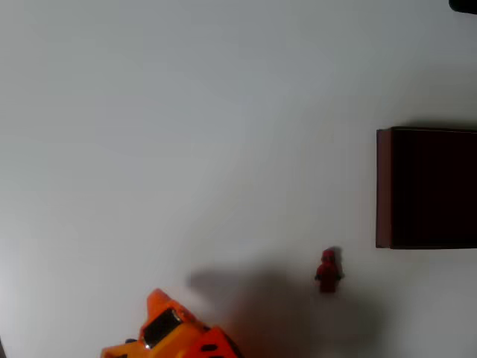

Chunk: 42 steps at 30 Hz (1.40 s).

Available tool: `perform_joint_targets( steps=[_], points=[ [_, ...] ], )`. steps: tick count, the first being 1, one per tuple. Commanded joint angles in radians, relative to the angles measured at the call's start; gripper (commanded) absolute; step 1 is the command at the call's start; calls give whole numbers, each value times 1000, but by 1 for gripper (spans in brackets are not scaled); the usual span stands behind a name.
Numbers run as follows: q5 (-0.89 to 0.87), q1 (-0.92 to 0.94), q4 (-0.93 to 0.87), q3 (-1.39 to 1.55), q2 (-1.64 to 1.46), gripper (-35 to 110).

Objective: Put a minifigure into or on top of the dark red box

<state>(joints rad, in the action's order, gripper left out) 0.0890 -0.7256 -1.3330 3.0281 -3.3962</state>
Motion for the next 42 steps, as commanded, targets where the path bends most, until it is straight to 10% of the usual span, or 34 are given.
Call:
perform_joint_targets(
  steps=[1, 18, 27, 32, 42],
  points=[
    [25, -17, -23, -8, -14, 0],
    [-238, 86, -25, -20, -5, 23],
    [-683, 328, 106, -164, 43, 4],
    [-1186, 430, 64, -219, 43, 21],
    [-1272, 684, -77, -543, 463, 21]
  ],
)
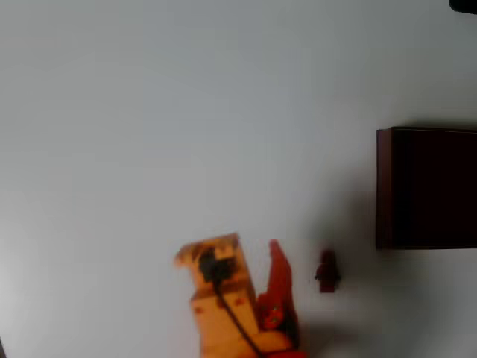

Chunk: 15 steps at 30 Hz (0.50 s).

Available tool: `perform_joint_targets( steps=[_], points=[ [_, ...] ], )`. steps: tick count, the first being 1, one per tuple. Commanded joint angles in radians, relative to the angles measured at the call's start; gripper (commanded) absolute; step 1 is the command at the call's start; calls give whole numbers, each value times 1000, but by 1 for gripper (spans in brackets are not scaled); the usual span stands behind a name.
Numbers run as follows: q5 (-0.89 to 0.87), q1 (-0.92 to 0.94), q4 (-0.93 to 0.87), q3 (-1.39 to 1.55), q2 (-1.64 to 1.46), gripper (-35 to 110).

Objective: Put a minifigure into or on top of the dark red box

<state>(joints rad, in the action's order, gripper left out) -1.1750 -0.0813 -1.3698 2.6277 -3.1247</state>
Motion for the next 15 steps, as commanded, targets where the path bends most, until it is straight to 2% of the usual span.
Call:
perform_joint_targets(
  steps=[1, 15],
  points=[
    [-9, 54, -52, -186, 259, 21],
    [-106, 307, -109, -201, 476, 22]
  ],
)
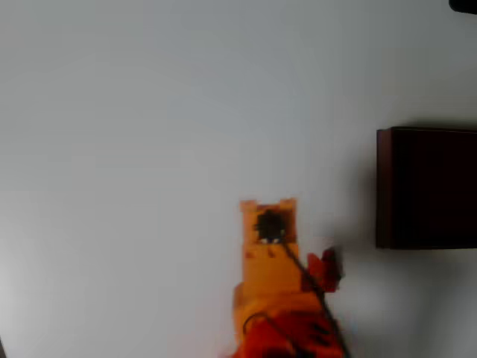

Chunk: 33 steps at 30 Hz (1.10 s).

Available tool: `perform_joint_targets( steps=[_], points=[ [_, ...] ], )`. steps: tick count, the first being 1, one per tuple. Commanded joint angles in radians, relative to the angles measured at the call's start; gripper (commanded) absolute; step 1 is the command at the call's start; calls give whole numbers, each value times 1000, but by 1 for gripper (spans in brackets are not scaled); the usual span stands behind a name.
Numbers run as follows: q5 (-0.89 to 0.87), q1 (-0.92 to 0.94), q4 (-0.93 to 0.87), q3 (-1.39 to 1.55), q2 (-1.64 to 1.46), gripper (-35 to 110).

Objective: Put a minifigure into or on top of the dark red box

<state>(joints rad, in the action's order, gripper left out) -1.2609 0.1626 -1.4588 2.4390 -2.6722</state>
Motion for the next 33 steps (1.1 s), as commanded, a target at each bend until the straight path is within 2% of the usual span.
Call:
perform_joint_targets(
  steps=[1, 11, 17, 24, 33],
  points=[
    [-21, 86, -15, -9, 32, 22],
    [91, 301, 41, 20, 235, 23],
    [155, 383, 115, 72, 242, 23],
    [259, 419, 221, 169, 204, 22],
    [318, 417, 247, 255, 169, 22]
  ],
)
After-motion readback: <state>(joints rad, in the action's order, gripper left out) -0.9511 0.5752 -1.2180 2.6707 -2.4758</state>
